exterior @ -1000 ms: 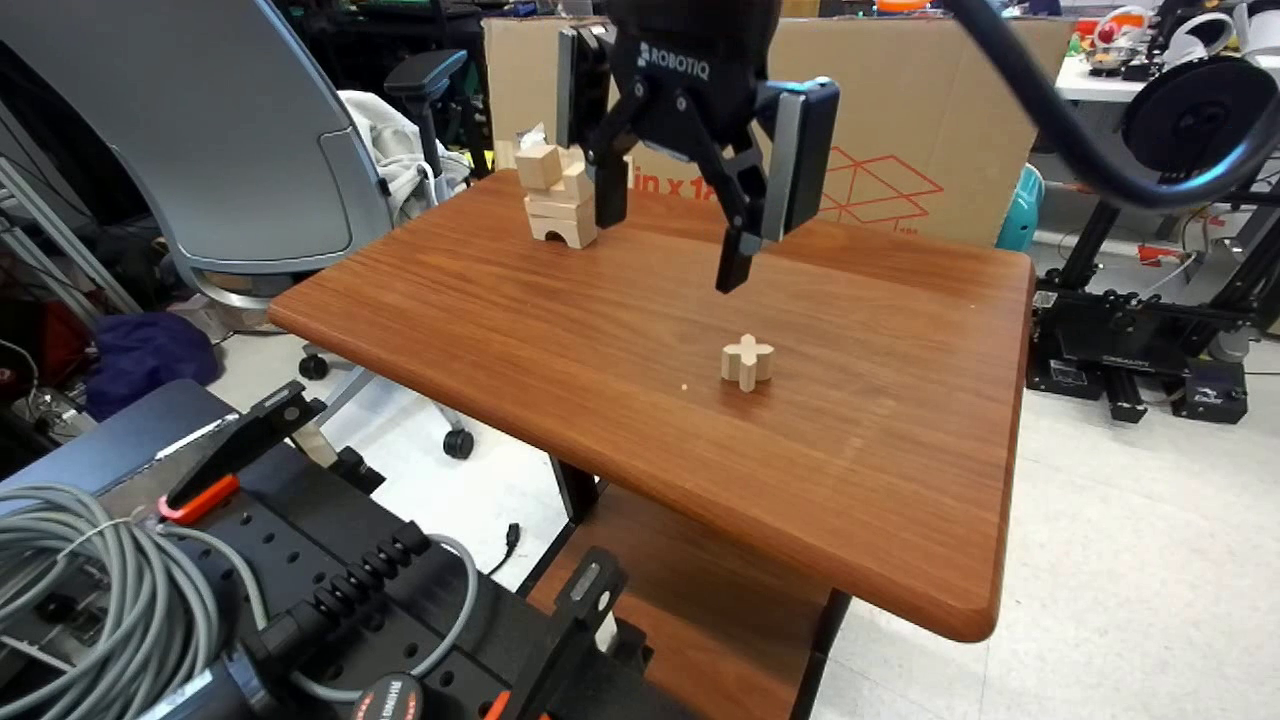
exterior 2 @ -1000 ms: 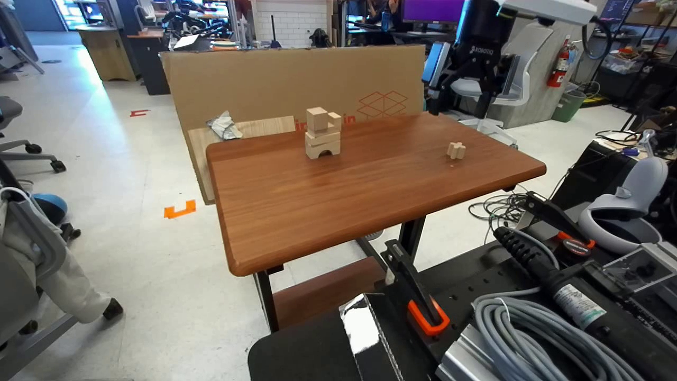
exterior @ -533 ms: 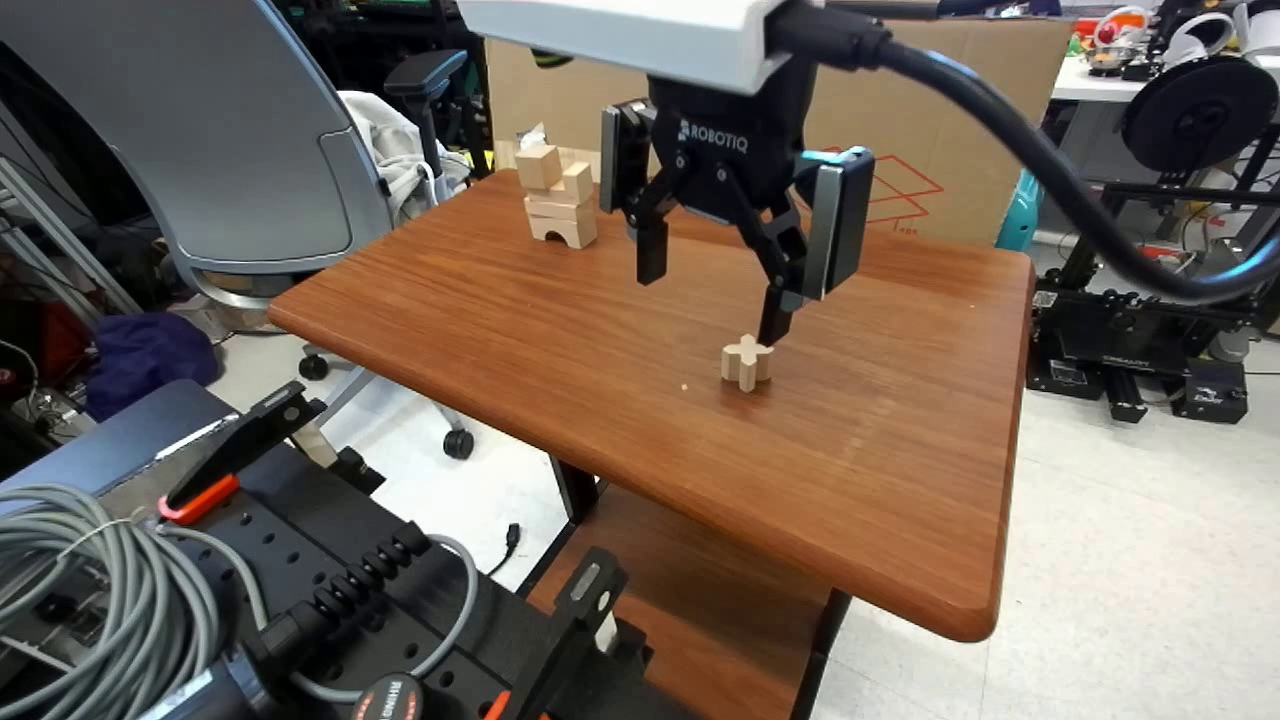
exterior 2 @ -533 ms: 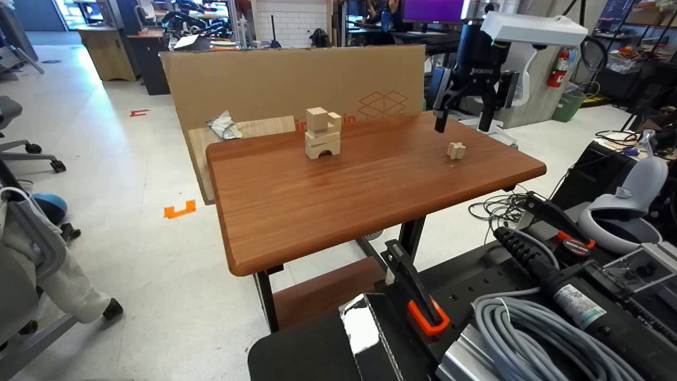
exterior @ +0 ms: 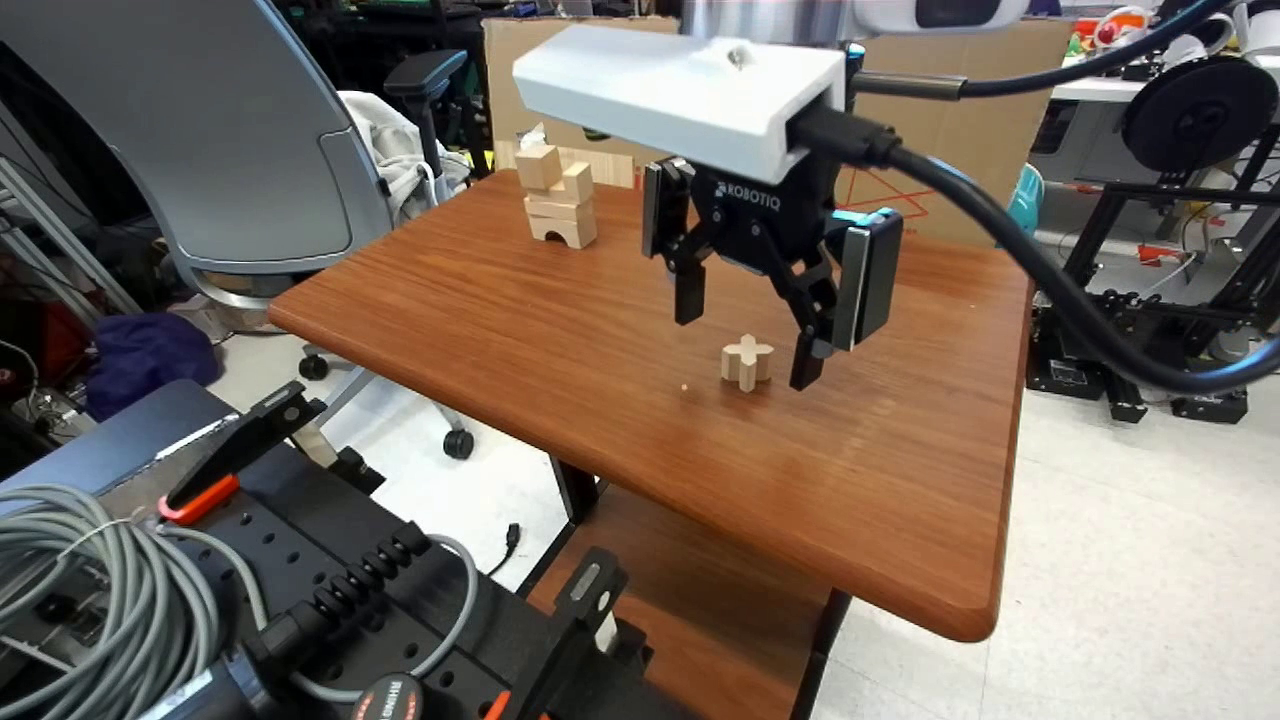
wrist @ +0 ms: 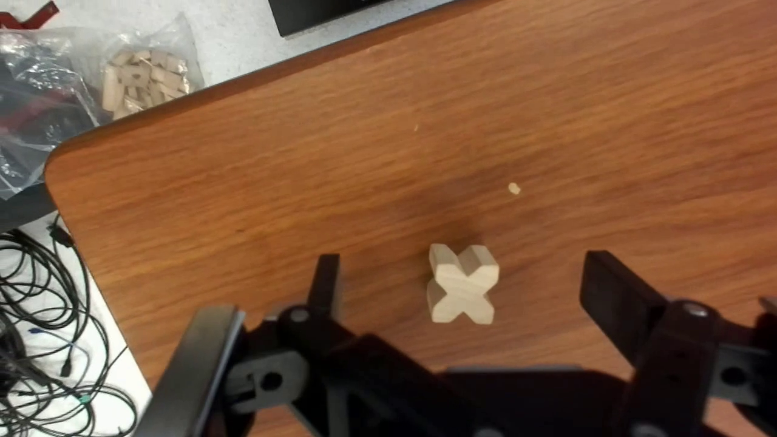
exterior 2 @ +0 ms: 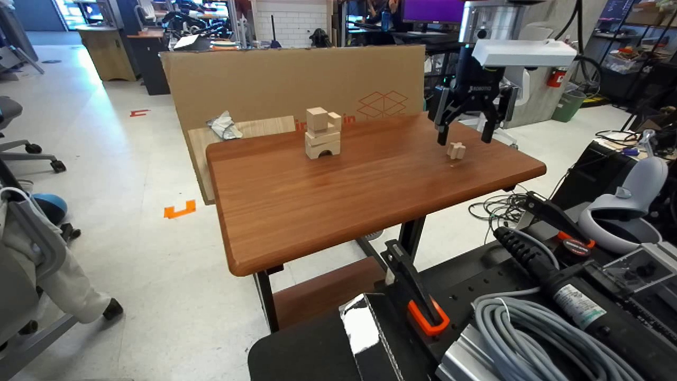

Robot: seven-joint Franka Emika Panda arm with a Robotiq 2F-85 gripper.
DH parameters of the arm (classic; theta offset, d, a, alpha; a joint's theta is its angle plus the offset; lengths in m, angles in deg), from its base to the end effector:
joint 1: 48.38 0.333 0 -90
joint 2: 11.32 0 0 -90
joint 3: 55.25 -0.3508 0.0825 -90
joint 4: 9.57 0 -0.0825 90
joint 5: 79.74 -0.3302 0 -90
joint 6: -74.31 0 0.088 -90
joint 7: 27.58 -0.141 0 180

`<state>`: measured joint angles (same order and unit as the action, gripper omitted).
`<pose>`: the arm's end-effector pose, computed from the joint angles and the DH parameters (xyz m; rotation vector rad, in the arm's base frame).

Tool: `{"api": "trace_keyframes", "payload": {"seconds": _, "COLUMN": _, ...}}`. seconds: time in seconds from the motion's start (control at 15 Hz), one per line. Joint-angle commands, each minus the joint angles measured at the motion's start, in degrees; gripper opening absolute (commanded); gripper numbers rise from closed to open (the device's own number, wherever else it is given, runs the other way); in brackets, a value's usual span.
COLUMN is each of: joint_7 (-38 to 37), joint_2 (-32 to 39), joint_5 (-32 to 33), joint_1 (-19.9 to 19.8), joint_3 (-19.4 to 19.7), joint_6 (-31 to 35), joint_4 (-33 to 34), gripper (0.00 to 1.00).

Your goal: Stack the wooden objects on the desk

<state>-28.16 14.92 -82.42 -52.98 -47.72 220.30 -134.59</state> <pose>0.5235 -0.1119 0.2149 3.0888 -0.3896 -0.1404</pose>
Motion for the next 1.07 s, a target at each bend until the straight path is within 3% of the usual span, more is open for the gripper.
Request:
{"api": "trace_keyframes", "payload": {"seconds": 0.0, "joint_7": -2.35, "joint_2": 3.31, "joint_5": 1.51, "joint_1": -0.06, "joint_3": 0.27, "joint_6": 0.98, "joint_4": 3.11, "gripper": 1.00}}
{"api": "trace_keyframes", "payload": {"seconds": 0.07, "joint_7": -2.42, "joint_2": 3.91, "joint_5": 1.39, "joint_1": -0.15, "joint_3": 0.19, "joint_6": 1.10, "joint_4": 3.64, "gripper": 0.96}}
{"api": "trace_keyframes", "payload": {"seconds": 0.13, "joint_7": -2.62, "joint_2": 4.40, "joint_5": 1.35, "joint_1": -0.15, "joint_3": 0.20, "joint_6": 1.26, "joint_4": 4.11, "gripper": 0.74}}
{"api": "trace_keyframes", "payload": {"seconds": 0.33, "joint_7": -2.14, "joint_2": 5.43, "joint_5": 1.11, "joint_1": -0.50, "joint_3": -0.06, "joint_6": 1.87, "joint_4": 5.25, "gripper": 0.62}}
{"api": "trace_keyframes", "payload": {"seconds": 0.8, "joint_7": 2.69, "joint_2": -0.25, "joint_5": -1.15, "joint_1": -2.46, "joint_3": -2.90, "joint_6": 1.99, "joint_4": 2.76, "gripper": 0.07}}
{"api": "trace_keyframes", "payload": {"seconds": 0.87, "joint_7": 3.40, "joint_2": -1.83, "joint_5": -1.93, "joint_1": -2.85, "joint_3": -3.73, "joint_6": 0.86, "joint_4": 2.35, "gripper": 0.03}}
{"api": "trace_keyframes", "payload": {"seconds": 1.0, "joint_7": 4.41, "joint_2": -4.07, "joint_5": -3.69, "joint_1": -3.51, "joint_3": -5.25, "joint_6": 1.24, "joint_4": 1.64, "gripper": 0.07}}
